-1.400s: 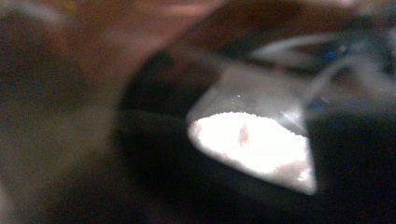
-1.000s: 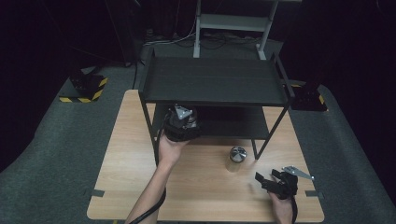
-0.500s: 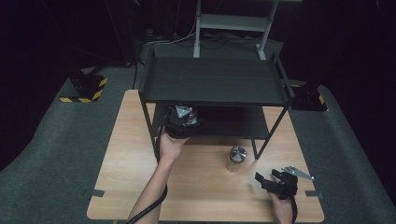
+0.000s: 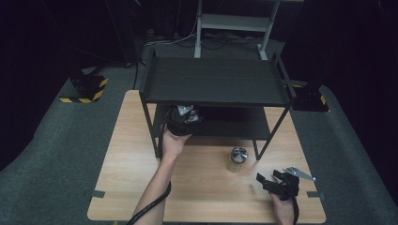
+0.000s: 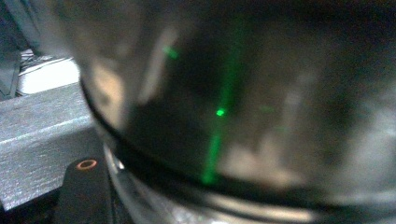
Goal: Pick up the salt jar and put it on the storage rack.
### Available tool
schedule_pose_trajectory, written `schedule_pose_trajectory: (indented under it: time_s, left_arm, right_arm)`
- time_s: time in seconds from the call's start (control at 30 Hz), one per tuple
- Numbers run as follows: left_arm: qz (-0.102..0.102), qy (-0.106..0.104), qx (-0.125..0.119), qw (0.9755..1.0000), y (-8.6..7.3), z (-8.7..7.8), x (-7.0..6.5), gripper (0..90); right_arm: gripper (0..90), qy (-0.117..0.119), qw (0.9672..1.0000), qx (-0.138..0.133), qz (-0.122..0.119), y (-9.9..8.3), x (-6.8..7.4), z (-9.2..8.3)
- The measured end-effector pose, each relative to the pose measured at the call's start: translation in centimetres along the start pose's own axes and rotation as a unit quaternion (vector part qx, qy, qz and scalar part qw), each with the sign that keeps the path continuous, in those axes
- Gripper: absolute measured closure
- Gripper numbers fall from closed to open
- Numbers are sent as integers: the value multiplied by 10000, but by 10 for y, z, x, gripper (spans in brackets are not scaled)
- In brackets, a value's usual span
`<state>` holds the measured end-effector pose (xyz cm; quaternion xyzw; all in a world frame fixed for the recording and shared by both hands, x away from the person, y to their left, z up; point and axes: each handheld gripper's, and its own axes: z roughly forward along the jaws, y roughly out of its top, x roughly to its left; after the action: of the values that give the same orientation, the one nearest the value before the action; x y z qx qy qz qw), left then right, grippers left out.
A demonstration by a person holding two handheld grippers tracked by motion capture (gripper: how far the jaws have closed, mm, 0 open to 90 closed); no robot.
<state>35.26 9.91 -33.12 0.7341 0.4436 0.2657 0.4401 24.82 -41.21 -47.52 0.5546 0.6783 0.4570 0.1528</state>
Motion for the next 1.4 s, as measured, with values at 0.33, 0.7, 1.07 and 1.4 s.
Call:
schedule_pose_trajectory:
  time_s: [0.33, 0.7, 1.07, 1.4]
  left_arm:
    - [-62, 55, -30, 10000, -2, 0, -4, 305]
    - [-127, -23, -18, 9999, -3, 2, -5, 144]
    - [-134, -14, -39, 9999, -3, -8, -9, 50]
    - [-93, 110, 44, 9999, -6, -18, -17, 48]
  right_arm:
    - [99, 2, 10000, 8, 7, 0, 0, 0]
    - [99, 2, 10000, 38, 2, 1, 0, 1]
    - [99, -8, 10000, 60, -9, 2, 0, 1]
    - [99, -9, 10000, 52, -7, 2, 0, 1]
